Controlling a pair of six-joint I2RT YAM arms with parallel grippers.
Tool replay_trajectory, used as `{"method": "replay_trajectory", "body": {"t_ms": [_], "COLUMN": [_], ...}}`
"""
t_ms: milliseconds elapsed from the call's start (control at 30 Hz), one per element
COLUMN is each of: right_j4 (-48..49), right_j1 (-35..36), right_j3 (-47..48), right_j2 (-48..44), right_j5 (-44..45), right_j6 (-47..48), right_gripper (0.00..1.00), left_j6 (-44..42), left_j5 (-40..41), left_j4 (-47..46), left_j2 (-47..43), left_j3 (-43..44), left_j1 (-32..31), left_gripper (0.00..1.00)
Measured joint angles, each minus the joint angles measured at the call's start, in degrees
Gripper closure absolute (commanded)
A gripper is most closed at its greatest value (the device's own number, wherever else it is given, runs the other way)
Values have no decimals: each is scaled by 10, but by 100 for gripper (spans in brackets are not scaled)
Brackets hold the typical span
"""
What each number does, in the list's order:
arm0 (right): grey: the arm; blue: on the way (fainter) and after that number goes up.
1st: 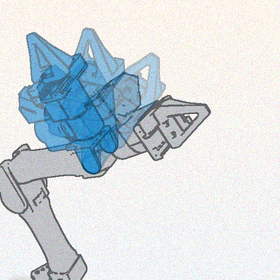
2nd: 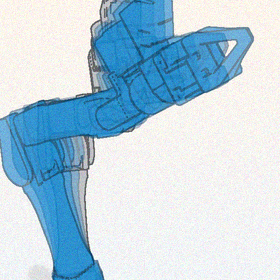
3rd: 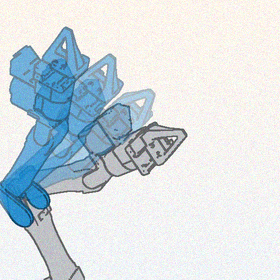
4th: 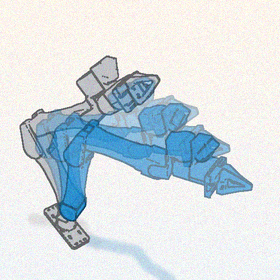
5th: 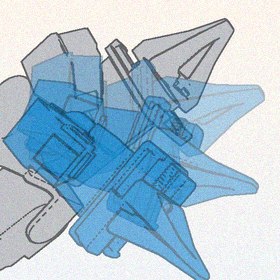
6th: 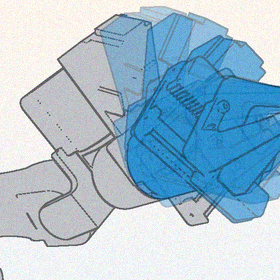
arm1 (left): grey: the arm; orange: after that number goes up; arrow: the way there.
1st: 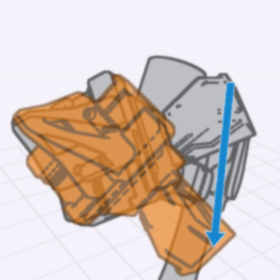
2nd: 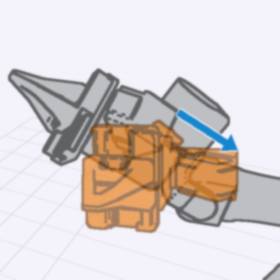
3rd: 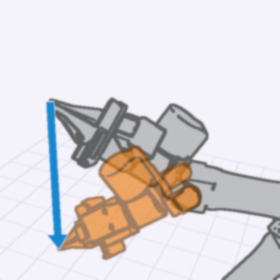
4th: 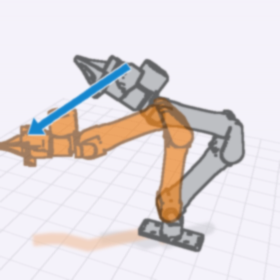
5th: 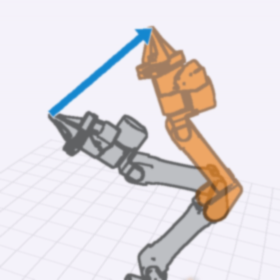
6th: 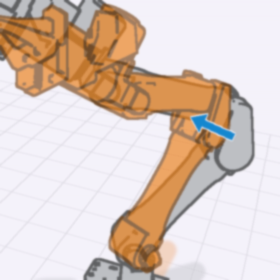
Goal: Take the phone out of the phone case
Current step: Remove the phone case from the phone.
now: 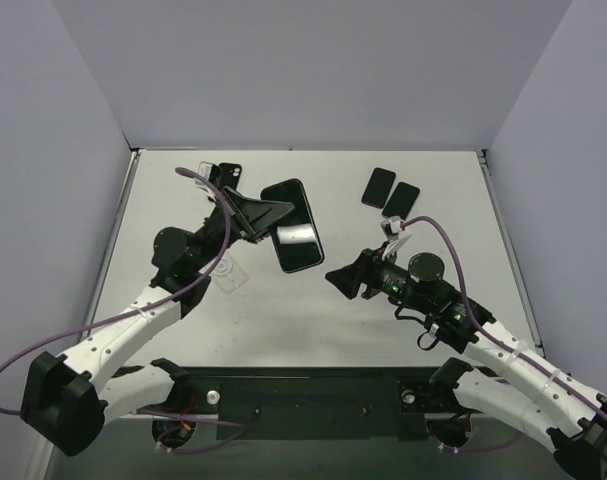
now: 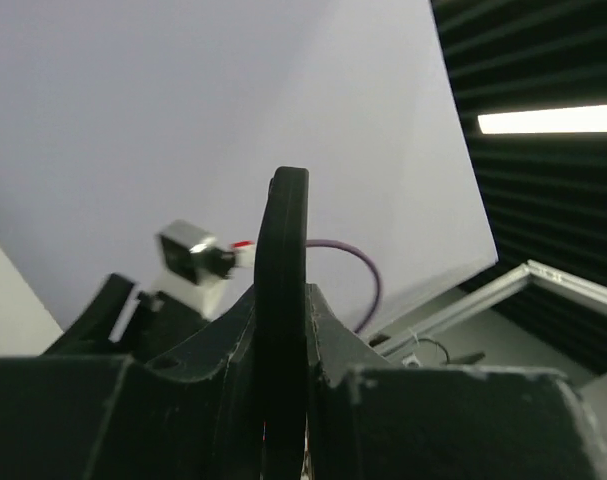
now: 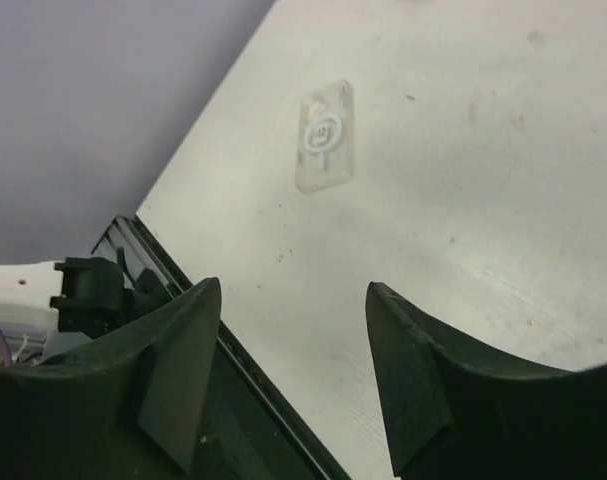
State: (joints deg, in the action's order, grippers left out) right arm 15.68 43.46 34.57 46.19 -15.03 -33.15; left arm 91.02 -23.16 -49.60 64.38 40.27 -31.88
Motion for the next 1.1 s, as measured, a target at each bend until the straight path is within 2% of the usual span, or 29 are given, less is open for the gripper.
{"method": "replay_trajectory", "body": {"t_ms": [67, 167, 300, 467, 633, 767, 900, 1100], "right_j4": [-38, -63, -45, 18, 104, 113, 87, 63], "right_j1": [-17, -17, -17, -17, -15, 3, 16, 23], "right_j3": [-17, -28, -17, 19, 54, 82, 98, 96], "right_j2": [-20, -47, -61, -33, 15, 35, 29, -26], "right_j5": [-9, -59, -125, -184, -225, -238, -228, -163], "right_j6": [-1, -1, -14, -60, -117, -128, -123, -154], "right_gripper": [31, 27, 26, 26, 41, 54, 56, 58], "left_j6": [-19, -40, -55, -68, -76, -76, -81, -130], "left_j5": [-28, -60, -87, -99, -104, -106, -104, -68], "left_j4": [8, 2, 0, 33, 45, 48, 61, 148], "left_j2": [-30, -54, -57, -45, -45, -46, -52, -106], "left_j3": [30, 69, 78, 77, 76, 74, 71, 57], "left_j1": [2, 2, 5, 9, 9, 9, 13, 27], "left_gripper": [100, 100, 100, 100, 100, 100, 100, 100]}}
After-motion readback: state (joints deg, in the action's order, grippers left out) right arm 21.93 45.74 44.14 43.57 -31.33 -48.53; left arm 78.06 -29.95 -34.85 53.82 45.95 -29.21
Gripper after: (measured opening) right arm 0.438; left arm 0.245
